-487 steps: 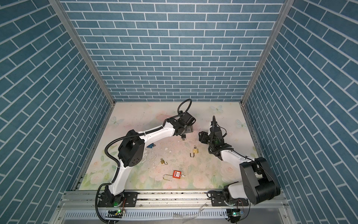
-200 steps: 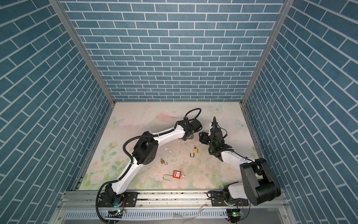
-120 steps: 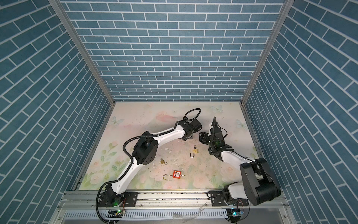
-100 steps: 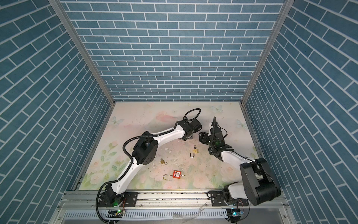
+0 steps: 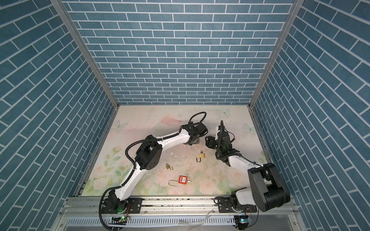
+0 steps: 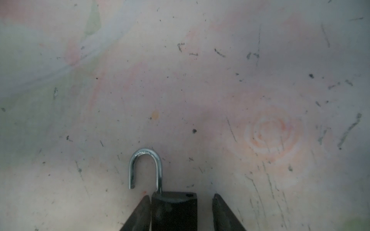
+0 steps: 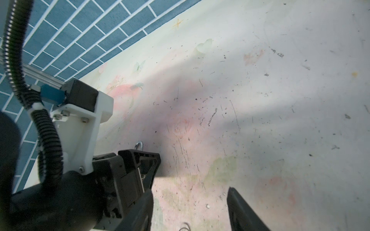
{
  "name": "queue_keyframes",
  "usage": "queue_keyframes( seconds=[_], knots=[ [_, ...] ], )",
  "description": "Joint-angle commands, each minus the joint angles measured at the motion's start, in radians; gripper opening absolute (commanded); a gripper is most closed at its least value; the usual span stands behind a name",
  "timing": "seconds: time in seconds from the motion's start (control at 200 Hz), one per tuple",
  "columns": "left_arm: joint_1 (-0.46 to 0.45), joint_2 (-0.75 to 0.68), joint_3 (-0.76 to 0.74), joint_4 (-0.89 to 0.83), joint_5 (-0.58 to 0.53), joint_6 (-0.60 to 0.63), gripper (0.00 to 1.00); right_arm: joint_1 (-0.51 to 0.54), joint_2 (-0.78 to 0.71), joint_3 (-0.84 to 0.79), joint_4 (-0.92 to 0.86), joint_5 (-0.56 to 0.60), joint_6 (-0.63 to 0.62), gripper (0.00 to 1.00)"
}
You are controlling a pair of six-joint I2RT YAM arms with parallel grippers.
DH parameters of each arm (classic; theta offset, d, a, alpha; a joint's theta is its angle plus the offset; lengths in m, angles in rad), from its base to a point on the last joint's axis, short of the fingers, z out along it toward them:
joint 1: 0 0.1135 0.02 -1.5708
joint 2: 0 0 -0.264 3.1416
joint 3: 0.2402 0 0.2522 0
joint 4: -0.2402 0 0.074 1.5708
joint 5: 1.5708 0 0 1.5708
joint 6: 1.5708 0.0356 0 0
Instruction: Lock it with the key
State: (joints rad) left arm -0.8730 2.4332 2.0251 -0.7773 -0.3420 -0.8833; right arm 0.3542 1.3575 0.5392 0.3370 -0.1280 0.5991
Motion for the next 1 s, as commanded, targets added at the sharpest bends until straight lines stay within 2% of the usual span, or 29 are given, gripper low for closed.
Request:
queue_keyframes(
  seconds=[0.0, 0.32, 0.605, 0.78, 0.995],
  knots=[
    [0.012, 0.001, -0.067, -0.039, 0.058, -0.005, 0.51, -0.005, -0.007, -0.002, 0.01, 0.002, 0.033, 0.6],
    [0.017, -0.047, -0.156, 0.001, 0.066, -0.011, 0.43, -0.004, 0.002, 0.004, 0.014, -0.007, 0.048, 0.59],
    [0.034, -0.045, -0.171, 0.05, 0.097, 0.029, 0.41, -0.005, -0.012, -0.004, 0.013, -0.01, 0.053, 0.59],
    [0.036, -0.053, -0.176, 0.05, 0.108, 0.023, 0.34, -0.004, -0.017, -0.004, 0.008, -0.006, 0.052, 0.59],
    [0.032, -0.101, -0.222, 0.089, 0.106, 0.07, 0.1, -0.005, -0.022, 0.002, 0.0, -0.005, 0.055, 0.58]
  ],
)
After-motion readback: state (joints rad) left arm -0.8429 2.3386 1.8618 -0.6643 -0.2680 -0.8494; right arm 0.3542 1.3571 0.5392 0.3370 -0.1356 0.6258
